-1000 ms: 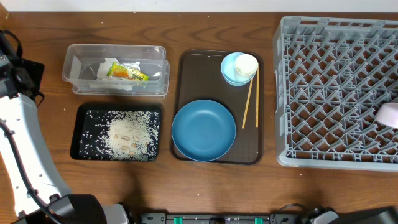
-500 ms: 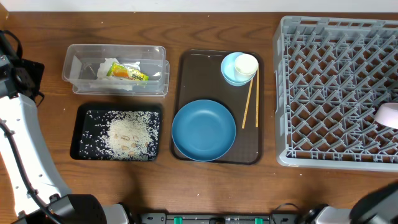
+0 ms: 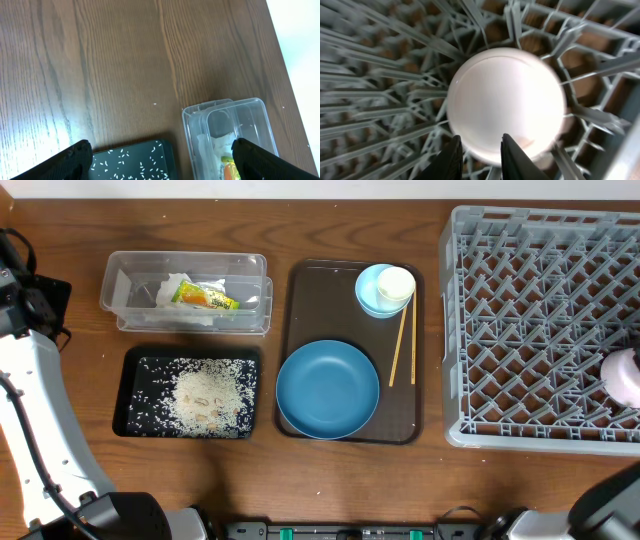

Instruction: Sort waste into correct bins and load items into the dishwasher rack

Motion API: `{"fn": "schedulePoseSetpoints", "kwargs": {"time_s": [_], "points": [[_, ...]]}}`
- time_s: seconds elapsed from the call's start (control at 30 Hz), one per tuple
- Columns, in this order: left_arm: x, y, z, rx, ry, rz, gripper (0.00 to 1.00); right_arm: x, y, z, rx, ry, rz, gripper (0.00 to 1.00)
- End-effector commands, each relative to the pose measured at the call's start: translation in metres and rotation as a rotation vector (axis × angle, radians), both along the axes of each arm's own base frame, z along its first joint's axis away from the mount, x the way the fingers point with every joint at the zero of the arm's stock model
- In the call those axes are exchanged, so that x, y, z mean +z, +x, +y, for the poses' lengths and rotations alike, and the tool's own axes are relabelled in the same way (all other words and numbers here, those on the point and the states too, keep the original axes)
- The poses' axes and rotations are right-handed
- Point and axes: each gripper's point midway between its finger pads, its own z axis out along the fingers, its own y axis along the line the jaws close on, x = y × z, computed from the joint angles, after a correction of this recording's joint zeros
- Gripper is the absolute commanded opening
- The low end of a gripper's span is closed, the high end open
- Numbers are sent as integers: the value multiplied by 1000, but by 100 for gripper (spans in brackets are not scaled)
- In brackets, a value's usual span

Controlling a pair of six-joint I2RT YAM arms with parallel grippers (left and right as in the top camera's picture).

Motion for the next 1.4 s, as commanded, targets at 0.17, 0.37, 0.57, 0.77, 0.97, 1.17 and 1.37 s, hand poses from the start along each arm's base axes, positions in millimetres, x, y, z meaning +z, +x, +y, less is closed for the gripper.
{"fn": "schedulePoseSetpoints", "kwargs": {"time_s": [0.17,0.37,0.57,0.77,0.97,1.17,1.37], "points": [[0,-1,2,1,5,7,92,149,51,98,429,-53,-519,49],[0,-1,2,1,5,7,92,175,103,216,785,-102,-612,64],[0,-1,2,1,5,7,92,135,152,333,1093,-63,-389,65],[0,-1,2,1,5,7,92,112,187,409,1363,-104,-58,67],[0,-1,2,1,5,7,92,66,215,459,1401,-226,106,69],[0,-1,2,1,5,7,92,9,215,476,1376,-287,253,65],[0,-1,2,1,5,7,92,-13,203,474,1330,-286,351,62]]}}
